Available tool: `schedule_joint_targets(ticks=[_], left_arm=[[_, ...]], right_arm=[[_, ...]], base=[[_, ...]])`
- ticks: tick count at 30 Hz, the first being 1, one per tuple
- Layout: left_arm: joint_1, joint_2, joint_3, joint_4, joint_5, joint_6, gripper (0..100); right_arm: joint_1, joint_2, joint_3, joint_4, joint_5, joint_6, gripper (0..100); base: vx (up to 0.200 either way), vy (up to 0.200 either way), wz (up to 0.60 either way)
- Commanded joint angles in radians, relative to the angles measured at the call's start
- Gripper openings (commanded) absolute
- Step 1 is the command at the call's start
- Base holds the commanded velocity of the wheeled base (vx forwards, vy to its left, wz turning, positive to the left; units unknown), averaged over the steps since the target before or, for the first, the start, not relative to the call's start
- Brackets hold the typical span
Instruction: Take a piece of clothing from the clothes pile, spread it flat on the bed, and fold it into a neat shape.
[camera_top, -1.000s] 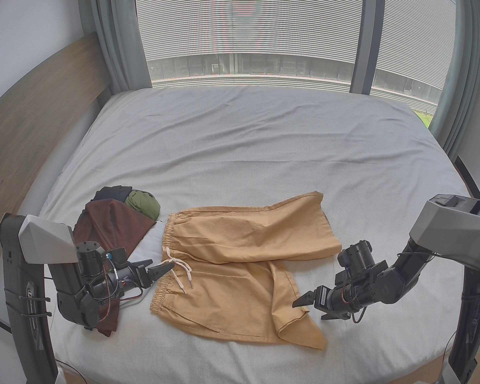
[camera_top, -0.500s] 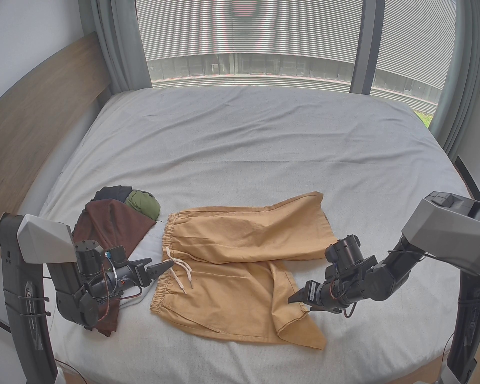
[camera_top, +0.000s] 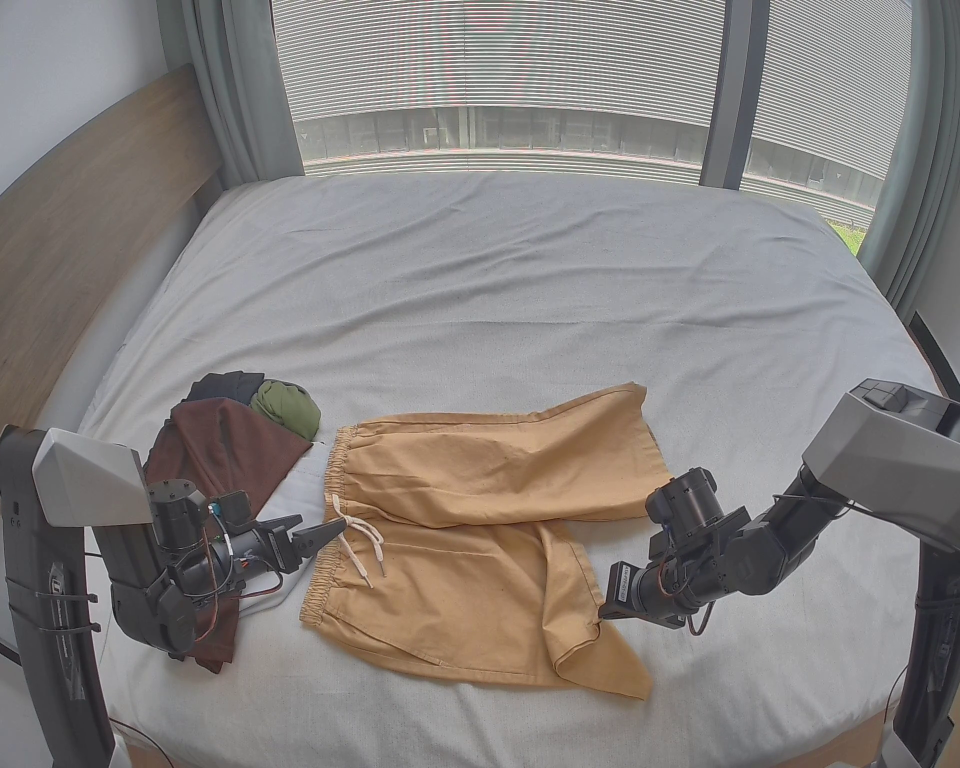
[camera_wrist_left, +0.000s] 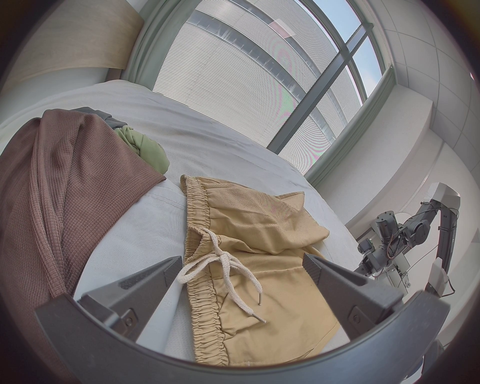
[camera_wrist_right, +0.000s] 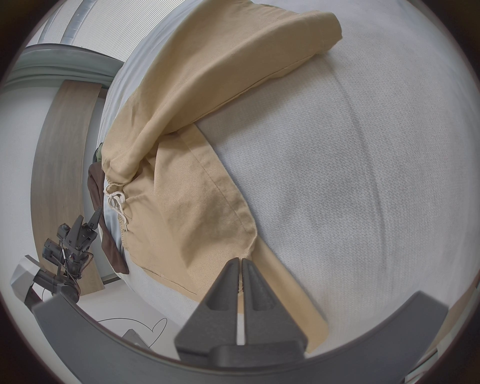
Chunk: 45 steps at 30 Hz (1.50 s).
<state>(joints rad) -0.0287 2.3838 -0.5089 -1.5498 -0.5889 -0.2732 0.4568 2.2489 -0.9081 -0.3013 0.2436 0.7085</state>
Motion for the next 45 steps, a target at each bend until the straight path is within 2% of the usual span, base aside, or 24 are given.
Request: schedule_joint_targets(ticks=[1,14,28,33,36,38,39,43,45], left_arm=[[0.0,0.0,0.0,-0.001,0.0,-0.001,100],[-0.005,0.0,0.0,-0.001,0.0,-0.001,100],[-0.005,0.002,0.0,-0.001,0.0,-0.001,100],[-0.007,0.003,-0.003,-0.001,0.0,-0.001,100],[-0.008,0.002,0.0,-0.001,0.0,-0.001,100],[-0.008,0.002,0.0,-0.001,0.0,-0.001,100],[-0.007,0.0,0.0,-0.001,0.0,-0.001,100],[-0.007,0.002,0.0,-0.001,0.0,-0.001,100],[-0.007,0.002,0.0,-0.001,0.0,-0.003,100]], right_arm=[[-0.001,-0.002,0.005,0.001,0.0,0.0,0],[-0.087,-0.117,0.0,0.074,-0.007,-0.011,0],[-0.219,-0.143,-0.035,0.09,-0.007,-0.089,0],[-0.196,-0.134,-0.031,0.113,-0.007,-0.089,0],[-0.122,-0.1,-0.035,0.114,-0.007,-0.092,0],[-0.096,-0.069,-0.034,0.111,-0.007,-0.127,0],[-0.087,-0.057,-0.034,0.108,-0.007,-0.153,100],[-0.072,-0.038,-0.032,0.103,-0.056,-0.216,100],[-0.055,-0.038,-0.035,0.105,-0.095,-0.215,100]], base=[[0.0,0.0,0.0],[0.0,0.0,0.0],[0.0,0.0,0.0],[0.0,0.0,0.0],[0.0,0.0,0.0],[0.0,0.0,0.0],[0.0,0.0,0.0],[0.0,0.0,0.0],[0.0,0.0,0.0]])
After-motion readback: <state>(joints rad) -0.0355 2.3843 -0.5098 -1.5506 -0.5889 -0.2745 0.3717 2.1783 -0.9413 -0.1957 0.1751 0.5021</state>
